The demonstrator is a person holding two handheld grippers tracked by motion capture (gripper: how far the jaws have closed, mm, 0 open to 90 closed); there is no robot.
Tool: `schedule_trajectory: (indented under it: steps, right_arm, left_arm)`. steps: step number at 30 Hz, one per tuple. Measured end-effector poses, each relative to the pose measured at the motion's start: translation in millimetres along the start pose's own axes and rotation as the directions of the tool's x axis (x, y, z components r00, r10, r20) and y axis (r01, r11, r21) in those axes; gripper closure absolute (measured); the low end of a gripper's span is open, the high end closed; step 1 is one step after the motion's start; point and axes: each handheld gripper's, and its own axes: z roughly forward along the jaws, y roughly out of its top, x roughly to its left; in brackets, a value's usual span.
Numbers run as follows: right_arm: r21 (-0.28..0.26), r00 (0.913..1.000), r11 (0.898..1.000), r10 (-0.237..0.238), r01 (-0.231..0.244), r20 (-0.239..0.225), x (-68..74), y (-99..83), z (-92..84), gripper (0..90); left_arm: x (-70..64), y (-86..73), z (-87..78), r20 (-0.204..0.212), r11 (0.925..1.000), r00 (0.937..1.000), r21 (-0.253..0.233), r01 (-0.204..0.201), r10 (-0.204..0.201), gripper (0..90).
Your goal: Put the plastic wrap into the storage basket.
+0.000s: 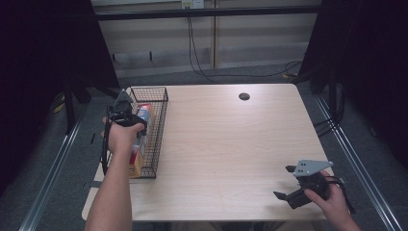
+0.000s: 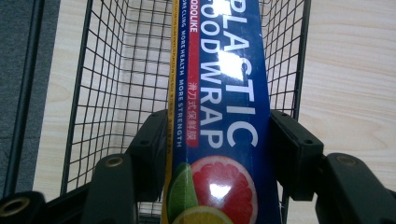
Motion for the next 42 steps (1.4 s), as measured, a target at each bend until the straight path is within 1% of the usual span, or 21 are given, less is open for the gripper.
schedule_trajectory:
  steps: [1, 4, 5, 8, 10, 13, 14, 15, 16, 19, 20, 21, 23, 27, 28, 30, 34, 35, 36, 40, 42]
  right_arm:
    - [0.0, 1.0, 1.0, -0.003, 0.003, -0.007, -0.2, 0.0, 0.6, 1.7]
    - [0.0, 1.0, 1.0, -0.001, 0.001, -0.007, -0.1, 0.2, 1.0, 1.8]
    - [0.0, 1.0, 1.0, -0.001, 0.001, -0.005, -0.1, 0.2, 1.1, 1.7]
    - [0.001, 1.0, 1.0, -0.002, 0.002, -0.004, -0.3, 0.0, 1.3, 1.8]
    - [0.002, 1.0, 1.0, -0.001, 0.001, -0.005, -0.6, -0.2, 1.3, 1.8]
    - [0.003, 1.0, 1.0, 0.002, -0.002, -0.005, -0.7, -0.5, 1.6, 1.8]
    - [0.004, 1.0, 1.0, 0.003, -0.003, -0.001, -0.6, -0.7, 1.7, 1.8]
    - [0.006, 1.0, 1.0, 0.004, -0.004, 0.0, -0.7, -0.7, 1.7, 1.8]
    - [0.006, 1.0, 1.0, 0.002, -0.001, -0.005, -1.0, -0.6, 2.0, 1.7]
    - [0.007, 1.0, 1.0, -0.003, 0.003, -0.008, -1.1, -0.6, 2.6, 1.8]
    - [0.008, 1.0, 1.0, -0.004, 0.004, -0.007, -1.0, -0.7, 2.7, 1.8]
    - [0.007, 1.0, 1.0, -0.003, 0.003, -0.006, -0.9, -0.7, 2.8, 1.8]
    - [0.009, 1.0, 1.0, -0.005, 0.005, -0.006, -0.5, -0.9, 3.3, 1.8]
    - [0.011, 1.0, 1.0, -0.001, 0.001, -0.006, -0.1, -0.8, 3.4, 1.8]
    - [0.012, 1.0, 1.0, 0.0, 0.0, -0.008, 0.0, -0.8, 3.6, 1.8]
    - [0.013, 1.0, 1.0, -0.003, 0.003, -0.002, 0.5, -0.6, 3.8, 1.8]
    - [0.014, 0.9999, 1.0, -0.008, 0.008, -0.008, 0.9, -0.2, 4.3, 1.8]
    - [0.014, 0.9999, 1.0, -0.007, 0.007, -0.011, 1.1, -0.3, 4.5, 1.8]
    - [0.013, 0.9999, 1.0, -0.008, 0.008, -0.01, 1.0, -0.2, 4.5, 1.8]
    - [0.013, 1.0, 1.0, -0.005, 0.005, -0.006, 1.1, -0.2, 3.9, 1.8]
    - [0.013, 1.0, 1.0, -0.007, 0.007, -0.006, 1.3, -0.3, 3.7, 1.8]
  left_arm:
    - [0.2, 0.3, 0.5, 0.001, 1.0, 1.0, 0.001, -0.005, 0.005, 44.0]
    - [-1.4, 1.4, 2.8, 0.001, 1.0, 1.0, -0.006, -0.001, 0.001, 44.0]
    - [-0.7, 2.1, 3.2, -0.001, 0.9998, 0.9998, -0.004, -0.019, 0.019, 44.0]
    - [-2.2, 3.5, 6.1, -0.004, 0.9999, 0.9999, -0.007, -0.014, 0.014, 43.9]
    - [-2.5, 4.4, 8.5, -0.007, 0.9996, 0.9996, -0.005, -0.026, 0.026, 44.0]
    - [-4.1, 5.3, 12.1, -0.006, 0.9999, 0.9999, -0.003, -0.014, 0.014, 43.9]
    - [-3.7, 5.7, 13.2, -0.002, 0.9999, 0.9999, -0.005, -0.016, 0.016, 43.9]
    - [-4.1, 5.9, 14.5, -0.008, 0.9998, 0.9998, -0.008, -0.018, 0.018, 43.9]
    - [-3.6, 6.4, 15.3, -0.007, 0.9996, 0.9995, -0.003, -0.029, 0.029, 43.9]
    - [-3.7, 7.5, 16.4, -0.009, 0.9996, 0.9995, -0.003, -0.03, 0.03, 43.9]
    - [-3.3, 7.9, 16.4, -0.006, 0.9996, 0.9995, -0.004, -0.03, 0.029, 43.9]
    - [-3.4, 8.0, 16.3, -0.008, 0.9998, 0.9998, -0.007, -0.02, 0.02, 43.8]
    - [-2.4, 8.5, 16.3, -0.004, 0.9993, 0.9994, -0.011, -0.035, 0.035, 43.8]
    - [-2.1, 7.1, 18.8, -0.001, 0.9993, 0.9994, -0.013, -0.035, 0.035, 43.7]
    - [-1.4, 6.6, 19.5, -0.005, 0.9988, 0.9988, -0.011, -0.048, 0.048, 43.6]
    - [-1.8, 5.3, 21.4, -0.004, 0.999, 0.9991, -0.014, -0.043, 0.043, 43.5]
    - [-1.6, 5.0, 21.4, -0.007, 0.9986, 0.9987, -0.018, -0.05, 0.05, 43.4]
    - [-2.4, 4.5, 21.9, -0.009, 0.9988, 0.999, -0.023, -0.044, 0.044, 43.3]
    - [-2.5, 4.6, 22.1, -0.012, 0.9985, 0.9986, -0.021, -0.051, 0.051, 43.2]
    - [-2.6, 4.0, 22.8, -0.012, 0.9984, 0.9987, -0.028, -0.049, 0.049, 42.5]
    - [-2.1, 3.6, 22.8, -0.014, 0.998, 0.9983, -0.029, -0.057, 0.057, 42.2]
